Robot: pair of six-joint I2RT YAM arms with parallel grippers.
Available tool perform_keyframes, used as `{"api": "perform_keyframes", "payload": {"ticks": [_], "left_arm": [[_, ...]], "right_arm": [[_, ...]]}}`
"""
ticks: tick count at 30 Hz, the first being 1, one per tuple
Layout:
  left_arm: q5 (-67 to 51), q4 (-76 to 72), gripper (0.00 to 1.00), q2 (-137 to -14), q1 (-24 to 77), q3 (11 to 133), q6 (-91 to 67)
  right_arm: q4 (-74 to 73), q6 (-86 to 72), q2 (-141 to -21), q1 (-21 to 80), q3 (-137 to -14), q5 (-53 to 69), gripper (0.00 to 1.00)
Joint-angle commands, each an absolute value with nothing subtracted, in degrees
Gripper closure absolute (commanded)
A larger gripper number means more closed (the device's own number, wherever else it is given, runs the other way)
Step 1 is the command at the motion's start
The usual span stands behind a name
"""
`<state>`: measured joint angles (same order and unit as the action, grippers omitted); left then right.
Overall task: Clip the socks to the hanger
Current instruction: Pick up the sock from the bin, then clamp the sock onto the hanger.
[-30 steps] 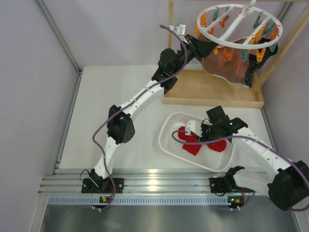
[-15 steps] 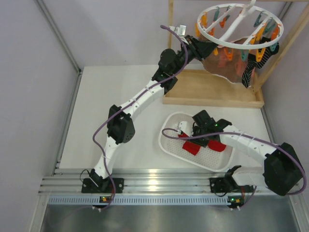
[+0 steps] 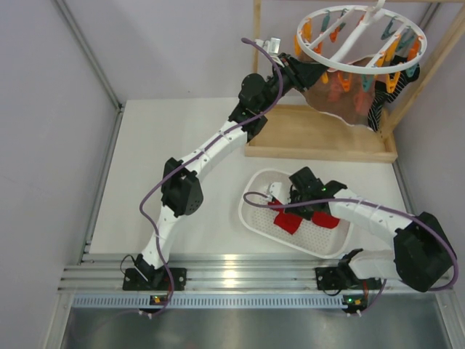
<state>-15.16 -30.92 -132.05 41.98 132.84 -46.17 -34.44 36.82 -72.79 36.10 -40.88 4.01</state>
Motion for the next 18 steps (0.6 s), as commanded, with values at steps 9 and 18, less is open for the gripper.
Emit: {"api": "perform_keyframes", "payload": {"ticks": [9, 18], "left_arm": [[-15.91, -34.45, 1.00, -128.41, 41.84, 132.54, -46.23], [-16.08, -34.45, 1.00, -128.23, 41.84, 132.45, -46.93]], "right_arm": [[-42.36, 35.51, -60.83, 9.07, -54.49, 39.94, 1.00], [-28.27, 13.48, -57.32, -2.89, -61.26, 53.96, 1.00]]}}
